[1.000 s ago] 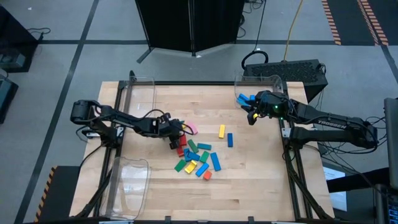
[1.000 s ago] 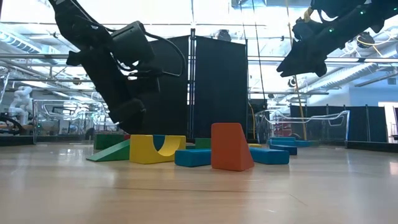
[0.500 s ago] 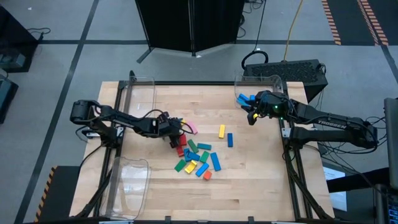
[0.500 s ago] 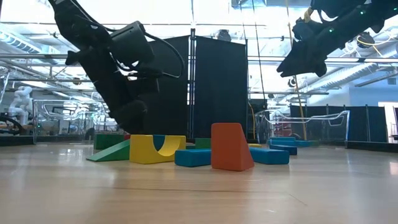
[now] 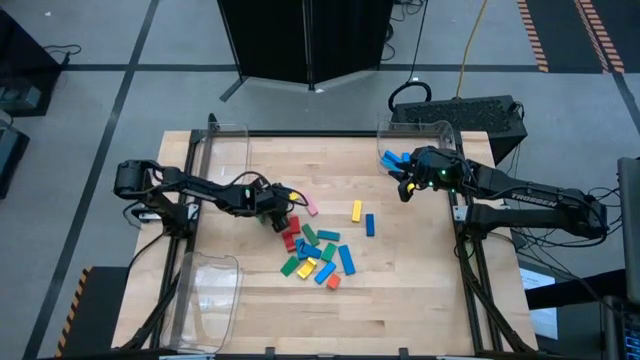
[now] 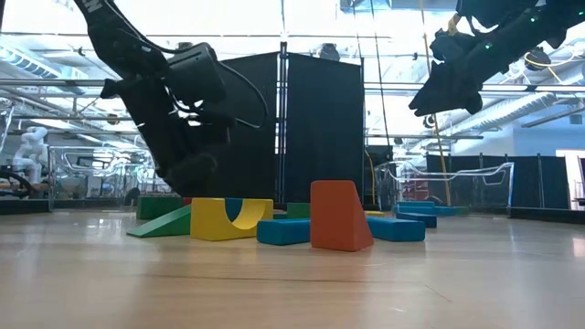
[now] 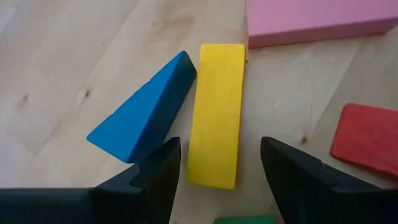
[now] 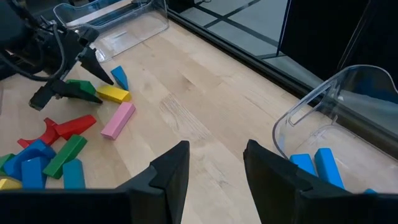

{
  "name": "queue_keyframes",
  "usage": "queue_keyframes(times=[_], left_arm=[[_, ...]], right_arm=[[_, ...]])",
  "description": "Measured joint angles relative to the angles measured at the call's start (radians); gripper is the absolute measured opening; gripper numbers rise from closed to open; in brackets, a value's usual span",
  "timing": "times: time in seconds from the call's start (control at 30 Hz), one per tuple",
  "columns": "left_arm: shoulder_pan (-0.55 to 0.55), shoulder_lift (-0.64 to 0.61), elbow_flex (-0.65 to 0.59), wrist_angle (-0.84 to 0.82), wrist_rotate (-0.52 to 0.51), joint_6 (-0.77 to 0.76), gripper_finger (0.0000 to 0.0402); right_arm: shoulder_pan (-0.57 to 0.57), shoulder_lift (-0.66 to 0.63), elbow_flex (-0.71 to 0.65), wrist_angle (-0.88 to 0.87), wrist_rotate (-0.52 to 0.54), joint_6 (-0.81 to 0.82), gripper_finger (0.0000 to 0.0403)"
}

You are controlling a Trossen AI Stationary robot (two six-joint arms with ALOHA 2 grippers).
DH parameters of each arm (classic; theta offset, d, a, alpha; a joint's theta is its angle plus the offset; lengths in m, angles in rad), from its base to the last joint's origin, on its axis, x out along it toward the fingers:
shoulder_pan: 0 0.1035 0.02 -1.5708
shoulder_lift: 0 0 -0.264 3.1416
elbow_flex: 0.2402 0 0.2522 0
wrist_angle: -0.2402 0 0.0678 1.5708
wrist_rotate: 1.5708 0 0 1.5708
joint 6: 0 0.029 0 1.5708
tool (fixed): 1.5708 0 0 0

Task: Sort blocks by size
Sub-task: Put the yellow rectangular block into the top right transparent bin

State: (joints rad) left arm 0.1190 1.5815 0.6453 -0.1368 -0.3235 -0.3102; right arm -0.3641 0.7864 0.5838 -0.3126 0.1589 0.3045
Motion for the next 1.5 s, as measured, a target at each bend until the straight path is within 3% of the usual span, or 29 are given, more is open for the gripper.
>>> queue_keyframes(times=[0.47, 0.9, 1.17, 1.5], left_arm=[[0.1, 0.008, 0.002, 0.023, 0.141, 0.03, 0.0217], [0.105, 0.009, 0.002, 0.028, 0.166, 0.04, 0.0097], [0.082, 0.009, 0.0, 0.074, 0.143, 0.14, 0.0094], [-0.008, 0.009, 0.067, 0.081, 0.081, 0.277, 0.0094]], right_arm=[[0.0, 0.0, 0.0, 0.0, -0.002, 0.002, 0.0146], [0.067, 0.015, -0.023, 0.02, 0.002, 0.133, 0.0146], [0.14, 0.129, -0.131, 0.237, -0.01, 0.253, 0.0146], [0.239, 0.315, -0.135, 0.5, -0.03, 0.272, 0.0146]])
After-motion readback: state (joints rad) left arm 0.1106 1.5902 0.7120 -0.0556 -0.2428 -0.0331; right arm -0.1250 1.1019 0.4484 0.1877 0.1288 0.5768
